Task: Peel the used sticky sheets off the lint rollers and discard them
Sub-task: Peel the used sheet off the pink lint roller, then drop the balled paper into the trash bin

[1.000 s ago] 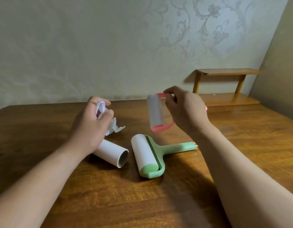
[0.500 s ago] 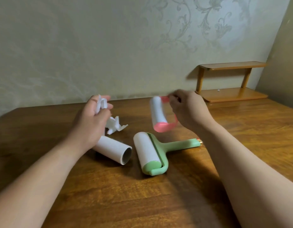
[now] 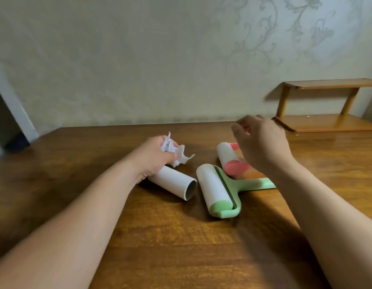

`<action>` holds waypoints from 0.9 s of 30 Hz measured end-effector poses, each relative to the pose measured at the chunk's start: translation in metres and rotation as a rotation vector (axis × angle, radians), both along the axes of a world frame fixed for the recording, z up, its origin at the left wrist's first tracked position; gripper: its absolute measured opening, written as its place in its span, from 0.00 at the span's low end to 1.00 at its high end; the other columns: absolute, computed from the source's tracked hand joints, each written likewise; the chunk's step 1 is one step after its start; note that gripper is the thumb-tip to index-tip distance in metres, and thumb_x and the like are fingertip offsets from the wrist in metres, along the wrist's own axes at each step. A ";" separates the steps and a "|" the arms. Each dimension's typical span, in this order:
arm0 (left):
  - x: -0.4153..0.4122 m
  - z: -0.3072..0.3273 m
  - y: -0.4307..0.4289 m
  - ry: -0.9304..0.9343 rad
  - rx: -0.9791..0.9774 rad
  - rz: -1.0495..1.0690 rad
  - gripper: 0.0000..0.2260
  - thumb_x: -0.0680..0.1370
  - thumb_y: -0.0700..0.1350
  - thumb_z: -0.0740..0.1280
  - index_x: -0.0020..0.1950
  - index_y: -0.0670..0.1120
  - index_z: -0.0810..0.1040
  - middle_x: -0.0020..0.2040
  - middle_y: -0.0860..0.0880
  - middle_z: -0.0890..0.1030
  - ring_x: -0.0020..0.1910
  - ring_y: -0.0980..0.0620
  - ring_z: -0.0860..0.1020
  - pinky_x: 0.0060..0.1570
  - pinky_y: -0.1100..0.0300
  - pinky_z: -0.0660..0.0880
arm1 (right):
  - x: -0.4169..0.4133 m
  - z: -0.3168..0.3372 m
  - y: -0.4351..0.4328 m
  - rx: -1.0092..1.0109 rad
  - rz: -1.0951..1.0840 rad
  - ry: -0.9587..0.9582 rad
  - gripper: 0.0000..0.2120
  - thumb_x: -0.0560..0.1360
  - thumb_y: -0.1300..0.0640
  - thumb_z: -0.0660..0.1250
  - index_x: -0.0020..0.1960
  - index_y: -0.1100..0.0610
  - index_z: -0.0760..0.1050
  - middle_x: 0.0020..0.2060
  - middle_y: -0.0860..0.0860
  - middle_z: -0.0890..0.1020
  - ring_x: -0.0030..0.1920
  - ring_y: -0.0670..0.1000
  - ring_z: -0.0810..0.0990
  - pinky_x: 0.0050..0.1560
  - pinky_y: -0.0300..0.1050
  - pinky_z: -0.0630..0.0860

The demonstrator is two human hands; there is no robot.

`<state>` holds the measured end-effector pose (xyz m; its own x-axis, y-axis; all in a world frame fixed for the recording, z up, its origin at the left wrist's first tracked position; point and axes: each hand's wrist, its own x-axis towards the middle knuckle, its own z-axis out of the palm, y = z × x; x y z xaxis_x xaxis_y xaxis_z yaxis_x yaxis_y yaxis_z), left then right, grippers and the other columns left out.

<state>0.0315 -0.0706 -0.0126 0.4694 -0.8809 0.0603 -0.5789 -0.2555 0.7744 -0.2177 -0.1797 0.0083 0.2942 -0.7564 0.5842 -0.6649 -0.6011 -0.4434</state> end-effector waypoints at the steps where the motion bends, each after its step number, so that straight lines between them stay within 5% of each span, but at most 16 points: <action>1: 0.000 0.000 0.000 -0.003 -0.031 0.024 0.05 0.84 0.49 0.73 0.57 0.58 0.81 0.57 0.50 0.86 0.55 0.47 0.84 0.53 0.47 0.81 | 0.002 0.002 0.005 -0.013 0.027 -0.037 0.15 0.86 0.48 0.62 0.63 0.52 0.84 0.57 0.52 0.84 0.57 0.55 0.81 0.63 0.61 0.77; 7: -0.001 0.010 -0.002 0.076 -0.478 0.158 0.09 0.89 0.49 0.63 0.69 0.51 0.73 0.60 0.48 0.81 0.55 0.54 0.82 0.46 0.54 0.79 | 0.020 0.009 0.038 -0.130 0.155 -0.146 0.11 0.86 0.49 0.64 0.62 0.50 0.83 0.55 0.46 0.83 0.55 0.48 0.79 0.58 0.54 0.79; 9: 0.000 0.017 -0.001 0.061 -0.641 0.198 0.08 0.88 0.50 0.63 0.66 0.50 0.73 0.56 0.50 0.82 0.45 0.63 0.84 0.37 0.65 0.79 | 0.027 0.007 0.048 -0.111 0.253 -0.125 0.12 0.86 0.47 0.64 0.65 0.50 0.81 0.55 0.44 0.82 0.55 0.46 0.80 0.55 0.50 0.80; 12: -0.005 0.016 -0.001 0.094 -0.673 0.141 0.11 0.83 0.56 0.62 0.60 0.51 0.72 0.48 0.45 0.82 0.37 0.48 0.81 0.37 0.52 0.79 | 0.036 0.001 0.060 0.039 0.445 -0.040 0.20 0.85 0.39 0.64 0.73 0.46 0.75 0.57 0.41 0.81 0.52 0.40 0.80 0.49 0.36 0.77; 16: -0.020 0.000 -0.009 0.214 -0.637 0.099 0.08 0.85 0.53 0.63 0.59 0.50 0.73 0.49 0.46 0.82 0.46 0.44 0.80 0.50 0.45 0.78 | 0.052 -0.009 0.074 0.073 0.515 0.224 0.26 0.81 0.36 0.69 0.75 0.45 0.73 0.61 0.46 0.83 0.60 0.51 0.81 0.60 0.53 0.79; 18: -0.018 0.000 -0.013 0.423 -0.672 0.122 0.04 0.88 0.44 0.62 0.54 0.50 0.73 0.39 0.52 0.80 0.37 0.50 0.78 0.39 0.54 0.77 | 0.053 -0.008 0.075 0.011 0.466 0.317 0.21 0.81 0.43 0.71 0.72 0.47 0.76 0.63 0.48 0.82 0.62 0.55 0.80 0.63 0.58 0.77; 20: -0.010 0.004 -0.013 0.759 -0.698 0.129 0.09 0.88 0.37 0.60 0.50 0.48 0.73 0.33 0.52 0.76 0.28 0.55 0.72 0.28 0.63 0.70 | 0.051 -0.006 0.073 0.029 0.481 0.350 0.19 0.80 0.50 0.72 0.69 0.49 0.77 0.62 0.50 0.81 0.61 0.57 0.80 0.62 0.56 0.77; 27: 0.016 0.031 0.014 1.267 -0.790 0.162 0.14 0.88 0.35 0.55 0.48 0.47 0.75 0.32 0.53 0.71 0.24 0.60 0.68 0.25 0.68 0.63 | 0.058 0.000 0.065 0.060 0.552 0.452 0.15 0.80 0.52 0.73 0.65 0.45 0.79 0.60 0.46 0.80 0.58 0.54 0.80 0.55 0.50 0.74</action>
<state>0.0472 -0.0569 0.0183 0.6595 -0.7512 -0.0278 0.5552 0.4618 0.6918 -0.1599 -0.1149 0.0086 0.8467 -0.4546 0.2764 -0.3975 -0.8859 -0.2392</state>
